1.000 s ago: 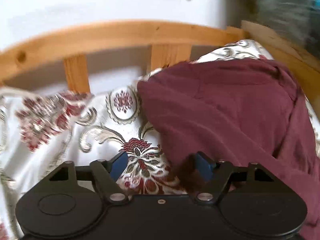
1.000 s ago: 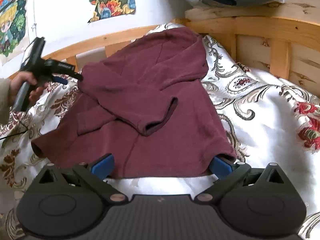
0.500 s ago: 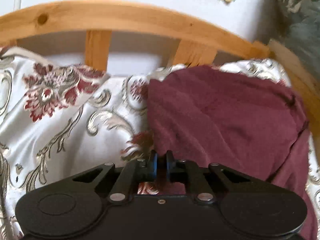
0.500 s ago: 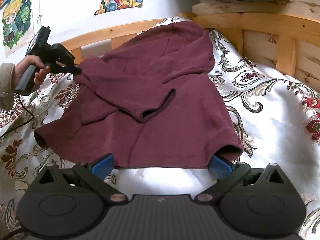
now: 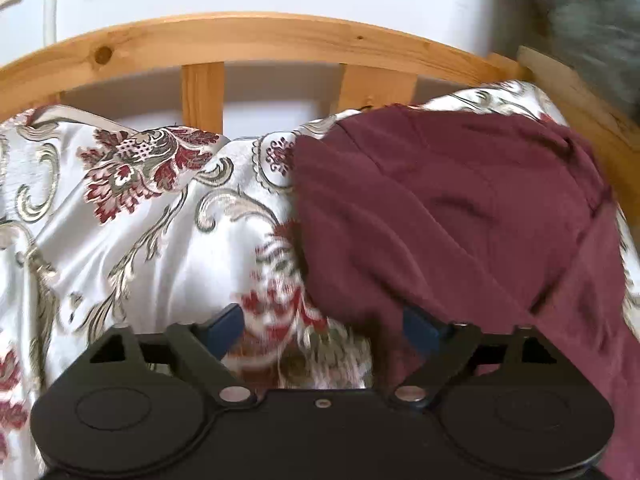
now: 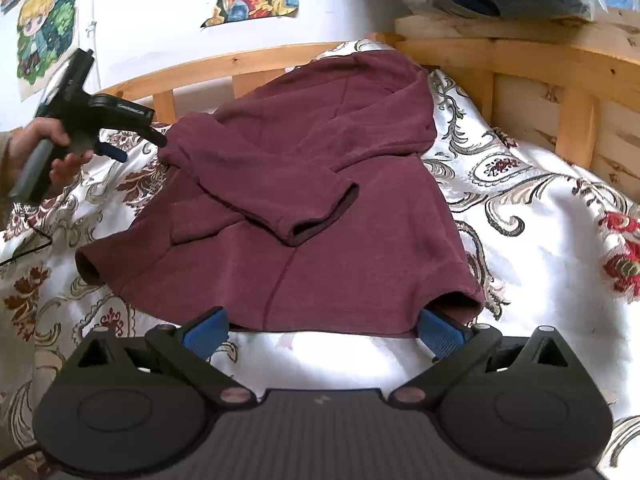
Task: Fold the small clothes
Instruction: 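Grasp the shirt hem with both grippers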
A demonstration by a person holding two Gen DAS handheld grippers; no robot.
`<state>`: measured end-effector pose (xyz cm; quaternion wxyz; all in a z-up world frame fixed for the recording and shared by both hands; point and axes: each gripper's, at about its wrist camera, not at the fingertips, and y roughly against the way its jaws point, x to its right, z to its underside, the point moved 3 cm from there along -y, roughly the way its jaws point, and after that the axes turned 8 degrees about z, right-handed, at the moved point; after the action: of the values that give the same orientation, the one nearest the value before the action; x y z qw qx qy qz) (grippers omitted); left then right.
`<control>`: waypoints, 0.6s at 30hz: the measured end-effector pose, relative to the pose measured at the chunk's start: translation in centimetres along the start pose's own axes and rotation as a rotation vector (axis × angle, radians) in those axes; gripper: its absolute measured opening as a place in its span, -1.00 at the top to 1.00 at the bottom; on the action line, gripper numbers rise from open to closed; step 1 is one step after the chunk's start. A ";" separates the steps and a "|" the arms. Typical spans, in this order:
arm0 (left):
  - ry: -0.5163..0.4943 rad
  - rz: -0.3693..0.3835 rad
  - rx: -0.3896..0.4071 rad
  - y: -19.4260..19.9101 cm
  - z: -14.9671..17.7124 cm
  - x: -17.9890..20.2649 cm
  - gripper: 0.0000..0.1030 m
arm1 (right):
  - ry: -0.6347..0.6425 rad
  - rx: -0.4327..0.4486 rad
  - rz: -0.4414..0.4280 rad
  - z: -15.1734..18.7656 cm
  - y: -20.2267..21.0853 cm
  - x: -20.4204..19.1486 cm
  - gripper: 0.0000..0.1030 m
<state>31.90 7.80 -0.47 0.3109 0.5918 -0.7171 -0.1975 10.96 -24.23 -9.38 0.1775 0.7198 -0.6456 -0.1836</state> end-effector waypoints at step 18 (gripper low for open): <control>-0.449 0.172 -0.080 9.8 14.8 7.3 -0.99 | 0.444 -0.009 0.342 0.3 0.6 0.5 -1.00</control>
<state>13.96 1.62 -3.33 0.1826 0.4570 -0.8076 -0.3249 10.34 -24.78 -9.36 0.3462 0.6221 -0.7022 0.0084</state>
